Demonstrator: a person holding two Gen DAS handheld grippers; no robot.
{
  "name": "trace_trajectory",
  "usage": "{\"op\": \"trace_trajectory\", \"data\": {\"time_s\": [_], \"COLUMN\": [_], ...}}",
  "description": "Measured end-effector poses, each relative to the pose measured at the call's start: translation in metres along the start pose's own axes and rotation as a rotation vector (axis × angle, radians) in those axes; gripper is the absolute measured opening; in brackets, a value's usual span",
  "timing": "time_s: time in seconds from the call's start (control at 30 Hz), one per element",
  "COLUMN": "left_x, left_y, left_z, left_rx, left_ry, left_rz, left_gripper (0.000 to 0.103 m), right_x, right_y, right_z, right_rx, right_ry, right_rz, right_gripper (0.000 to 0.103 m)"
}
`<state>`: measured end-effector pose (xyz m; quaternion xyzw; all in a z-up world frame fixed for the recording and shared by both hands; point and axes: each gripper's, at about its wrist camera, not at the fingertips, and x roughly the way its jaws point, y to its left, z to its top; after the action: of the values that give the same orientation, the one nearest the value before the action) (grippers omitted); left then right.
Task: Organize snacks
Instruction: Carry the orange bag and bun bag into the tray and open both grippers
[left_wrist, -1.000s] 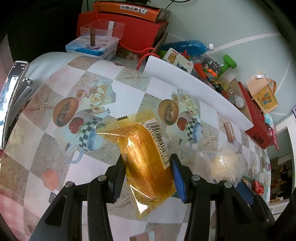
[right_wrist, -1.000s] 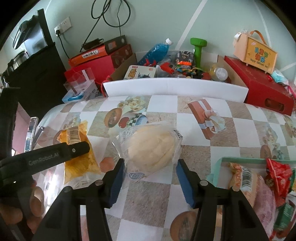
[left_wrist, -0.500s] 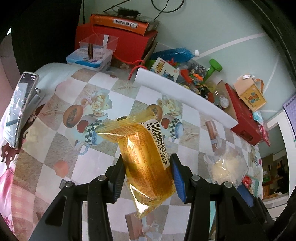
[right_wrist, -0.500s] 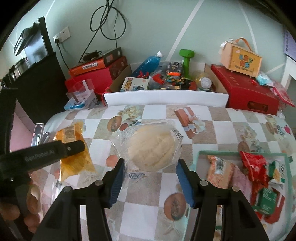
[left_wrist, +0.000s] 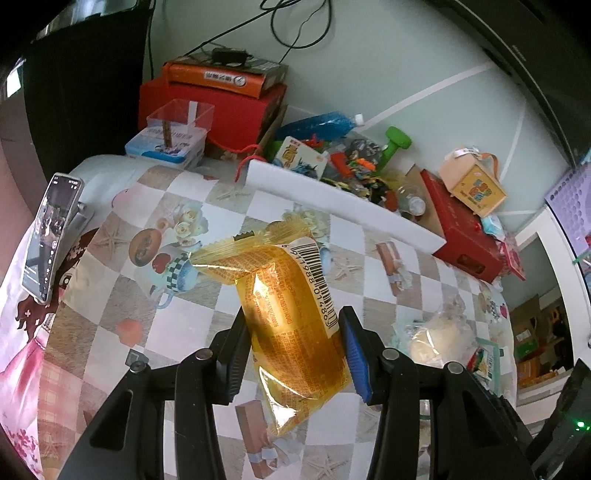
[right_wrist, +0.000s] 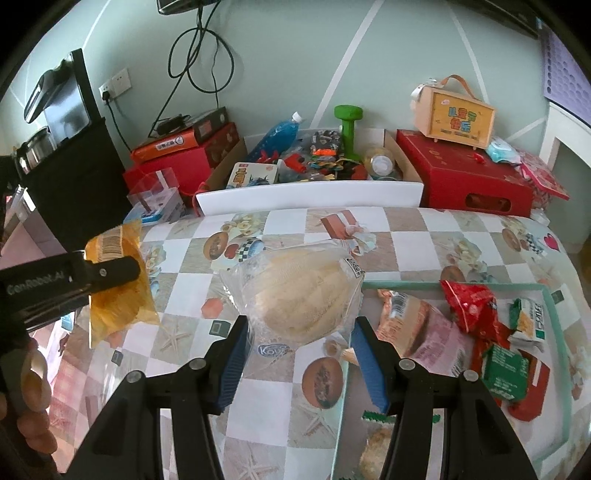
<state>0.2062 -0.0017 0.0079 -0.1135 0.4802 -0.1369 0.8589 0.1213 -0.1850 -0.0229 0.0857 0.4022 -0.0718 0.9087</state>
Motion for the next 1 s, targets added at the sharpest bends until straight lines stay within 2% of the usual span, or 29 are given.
{"op": "trace_trajectory", "data": {"time_s": [0.23, 0.5, 0.77, 1.0], "left_x": [-0.014, -0.022, -0.019, -0.012], "left_y": [-0.03, -0.085, -0.131, -0.164], "left_z": [-0.013, -0.043, -0.069, -0.093], "left_rx": [0.071, 0.208, 0.327, 0.414], "left_ry": [-0.008, 0.014, 0.052, 0.096], "left_rz": [-0.038, -0.107, -0.156, -0.195], "left_gripper": [0.049, 0.049, 0.049, 0.049], "right_x": [-0.018, -0.048, -0.077, -0.095], "right_y": [-0.017, -0.055, -0.104, -0.158], "right_z": [-0.01, -0.021, -0.032, -0.046], "right_rx": [0.032, 0.107, 0.207, 0.326], "right_ry": [-0.016, -0.051, -0.09, -0.088], "right_rz": [-0.022, -0.073, -0.163, -0.265], "right_gripper": [0.059, 0.059, 0.059, 0.059]}}
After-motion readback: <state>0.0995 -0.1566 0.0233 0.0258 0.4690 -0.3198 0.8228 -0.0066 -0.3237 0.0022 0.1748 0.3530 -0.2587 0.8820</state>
